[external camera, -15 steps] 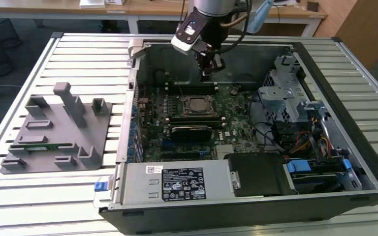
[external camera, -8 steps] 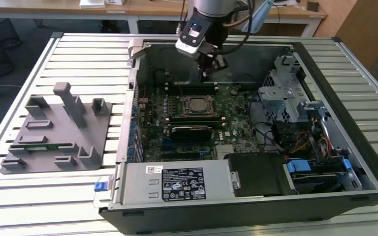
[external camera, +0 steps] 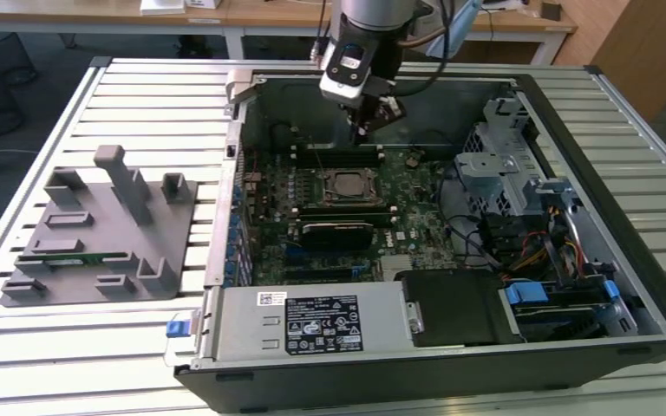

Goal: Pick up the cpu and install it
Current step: 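Install the first cpu locking lever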

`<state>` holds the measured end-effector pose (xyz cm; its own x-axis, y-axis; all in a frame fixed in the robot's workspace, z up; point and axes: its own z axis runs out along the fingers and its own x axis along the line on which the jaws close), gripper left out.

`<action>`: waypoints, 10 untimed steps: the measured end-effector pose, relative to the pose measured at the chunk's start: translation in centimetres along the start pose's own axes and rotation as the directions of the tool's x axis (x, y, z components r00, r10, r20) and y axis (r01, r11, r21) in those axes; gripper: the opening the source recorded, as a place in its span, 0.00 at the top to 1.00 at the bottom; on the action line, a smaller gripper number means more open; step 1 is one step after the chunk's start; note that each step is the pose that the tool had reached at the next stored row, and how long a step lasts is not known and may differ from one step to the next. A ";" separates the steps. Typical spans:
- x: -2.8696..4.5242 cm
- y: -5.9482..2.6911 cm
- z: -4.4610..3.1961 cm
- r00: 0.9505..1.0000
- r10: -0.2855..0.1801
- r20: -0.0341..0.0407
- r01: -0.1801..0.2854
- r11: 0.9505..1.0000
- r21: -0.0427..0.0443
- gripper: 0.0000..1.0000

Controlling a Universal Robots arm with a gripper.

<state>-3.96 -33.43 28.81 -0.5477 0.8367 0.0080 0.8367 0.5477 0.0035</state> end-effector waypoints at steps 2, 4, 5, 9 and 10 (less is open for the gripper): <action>0.01 -0.02 0.01 1.000 -0.031 0.000 0.031 1.000 0.000 0.89; 0.04 -0.06 0.03 0.999 -0.055 0.000 0.055 0.999 0.001 0.89; 0.06 -0.09 0.03 0.998 -0.065 0.000 0.065 0.998 0.001 0.89; 0.10 -0.15 0.06 0.994 -0.113 0.000 0.113 0.994 0.001 0.89; 0.10 -0.15 0.08 0.991 -0.130 0.000 0.130 0.991 0.001 0.89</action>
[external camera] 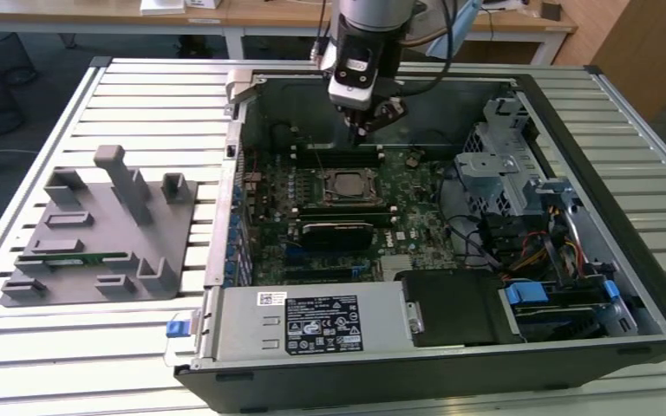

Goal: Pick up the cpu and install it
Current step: 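Install the first cpu locking lever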

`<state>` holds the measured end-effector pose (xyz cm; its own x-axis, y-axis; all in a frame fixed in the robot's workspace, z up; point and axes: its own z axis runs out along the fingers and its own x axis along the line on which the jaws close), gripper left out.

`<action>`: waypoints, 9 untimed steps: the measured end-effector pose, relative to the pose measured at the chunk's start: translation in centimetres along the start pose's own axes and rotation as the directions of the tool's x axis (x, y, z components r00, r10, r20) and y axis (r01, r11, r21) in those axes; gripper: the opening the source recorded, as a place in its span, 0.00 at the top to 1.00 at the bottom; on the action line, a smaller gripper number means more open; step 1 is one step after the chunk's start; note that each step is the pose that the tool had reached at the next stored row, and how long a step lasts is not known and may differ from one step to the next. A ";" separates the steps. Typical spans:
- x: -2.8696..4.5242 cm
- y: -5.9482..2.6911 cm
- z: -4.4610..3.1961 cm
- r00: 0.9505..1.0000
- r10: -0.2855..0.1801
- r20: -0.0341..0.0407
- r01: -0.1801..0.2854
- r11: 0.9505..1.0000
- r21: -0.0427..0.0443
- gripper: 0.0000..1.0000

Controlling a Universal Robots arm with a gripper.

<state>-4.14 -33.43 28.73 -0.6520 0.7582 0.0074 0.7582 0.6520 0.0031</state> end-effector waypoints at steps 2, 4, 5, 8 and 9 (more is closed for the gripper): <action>0.01 -0.01 0.05 0.999 -0.034 0.000 0.034 0.999 0.000 0.89; 0.01 -0.01 0.10 0.998 -0.070 0.000 0.070 0.998 0.001 0.89; 0.01 -0.01 0.14 0.996 -0.089 0.000 0.089 0.996 0.001 0.89; 0.01 -0.01 0.23 0.990 -0.142 -0.001 0.142 0.990 0.001 0.89; 0.01 -0.01 0.27 0.987 -0.160 -0.001 0.160 0.987 0.001 0.89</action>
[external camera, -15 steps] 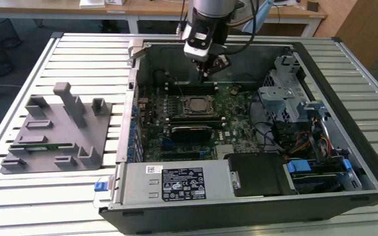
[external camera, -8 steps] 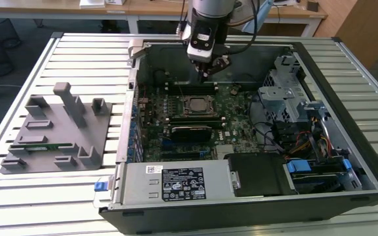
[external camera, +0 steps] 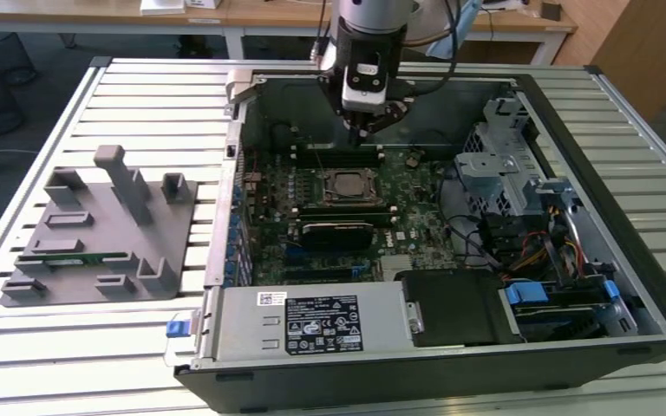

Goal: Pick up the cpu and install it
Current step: 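Install the first cpu locking lever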

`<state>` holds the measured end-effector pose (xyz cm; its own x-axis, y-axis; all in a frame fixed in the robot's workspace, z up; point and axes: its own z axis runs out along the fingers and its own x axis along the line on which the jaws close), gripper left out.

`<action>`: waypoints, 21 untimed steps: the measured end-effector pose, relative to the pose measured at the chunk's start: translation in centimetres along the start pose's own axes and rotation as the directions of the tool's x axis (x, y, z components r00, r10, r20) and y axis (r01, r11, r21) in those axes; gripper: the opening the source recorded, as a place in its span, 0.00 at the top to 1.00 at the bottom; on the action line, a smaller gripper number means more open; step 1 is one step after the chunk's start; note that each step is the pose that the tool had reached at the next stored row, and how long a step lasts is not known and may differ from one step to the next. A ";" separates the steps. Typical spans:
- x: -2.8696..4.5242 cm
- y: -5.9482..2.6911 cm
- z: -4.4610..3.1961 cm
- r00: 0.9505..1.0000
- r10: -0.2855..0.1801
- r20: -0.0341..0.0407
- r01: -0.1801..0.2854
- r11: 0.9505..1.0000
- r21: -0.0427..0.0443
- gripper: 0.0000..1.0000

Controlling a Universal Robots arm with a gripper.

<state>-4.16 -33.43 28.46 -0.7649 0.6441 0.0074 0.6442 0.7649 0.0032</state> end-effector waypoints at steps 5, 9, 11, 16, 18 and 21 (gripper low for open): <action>0.00 0.00 0.17 0.996 -0.091 0.000 0.091 0.996 0.001 0.89; 0.04 -0.05 0.28 0.989 -0.149 -0.001 0.149 0.989 0.001 0.89; 0.23 -0.22 0.33 0.988 -0.156 -0.001 0.156 0.988 0.001 0.89; 1.48 -1.26 0.39 0.987 -0.160 0.001 0.160 0.987 0.001 0.89; 2.16 -1.85 0.41 0.987 -0.160 0.002 0.160 0.987 0.000 0.89; 3.21 -2.72 0.43 0.987 -0.160 0.007 0.160 0.987 -0.003 0.89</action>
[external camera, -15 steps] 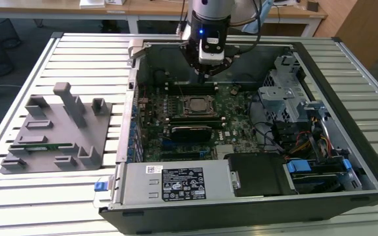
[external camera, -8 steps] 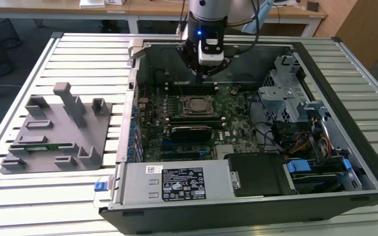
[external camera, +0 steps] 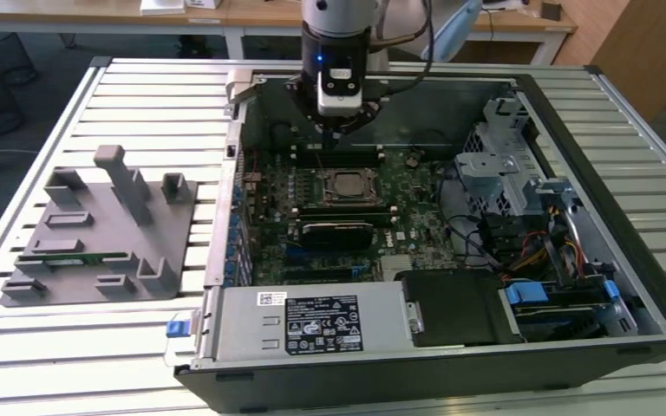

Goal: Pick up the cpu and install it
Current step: 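Install the first cpu locking lever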

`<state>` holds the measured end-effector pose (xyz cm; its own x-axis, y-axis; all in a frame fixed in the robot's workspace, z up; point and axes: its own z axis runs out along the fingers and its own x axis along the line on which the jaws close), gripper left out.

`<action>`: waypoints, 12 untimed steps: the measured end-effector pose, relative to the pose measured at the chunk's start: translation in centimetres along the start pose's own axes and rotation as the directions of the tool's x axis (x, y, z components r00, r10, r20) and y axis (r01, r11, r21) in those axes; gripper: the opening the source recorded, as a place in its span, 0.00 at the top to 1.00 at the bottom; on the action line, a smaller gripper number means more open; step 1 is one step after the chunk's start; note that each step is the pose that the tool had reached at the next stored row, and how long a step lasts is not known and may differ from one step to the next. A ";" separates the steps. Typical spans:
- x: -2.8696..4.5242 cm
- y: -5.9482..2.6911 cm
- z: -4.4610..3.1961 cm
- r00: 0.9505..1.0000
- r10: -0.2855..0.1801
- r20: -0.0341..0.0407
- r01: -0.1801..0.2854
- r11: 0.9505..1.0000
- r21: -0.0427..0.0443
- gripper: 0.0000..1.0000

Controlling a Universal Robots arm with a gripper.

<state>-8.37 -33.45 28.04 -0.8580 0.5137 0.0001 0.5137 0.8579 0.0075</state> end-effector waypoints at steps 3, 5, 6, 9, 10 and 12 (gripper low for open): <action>0.82 -0.50 0.03 1.000 -0.002 0.003 0.002 1.000 -0.003 0.89; 0.84 -0.51 0.08 1.000 -0.030 0.002 0.030 1.000 -0.004 0.89; 0.84 -0.52 0.09 0.999 -0.048 0.002 0.048 0.999 -0.004 0.89; 0.84 -0.52 0.16 0.995 -0.101 0.002 0.101 0.995 -0.004 0.89; 0.84 -0.52 0.17 0.993 -0.119 0.002 0.119 0.993 -0.004 0.89; 0.83 -0.52 0.22 0.988 -0.154 0.003 0.154 0.988 -0.005 0.89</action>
<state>-9.35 -33.46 27.82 -0.9270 0.3751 -0.0039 0.3751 0.9269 0.0120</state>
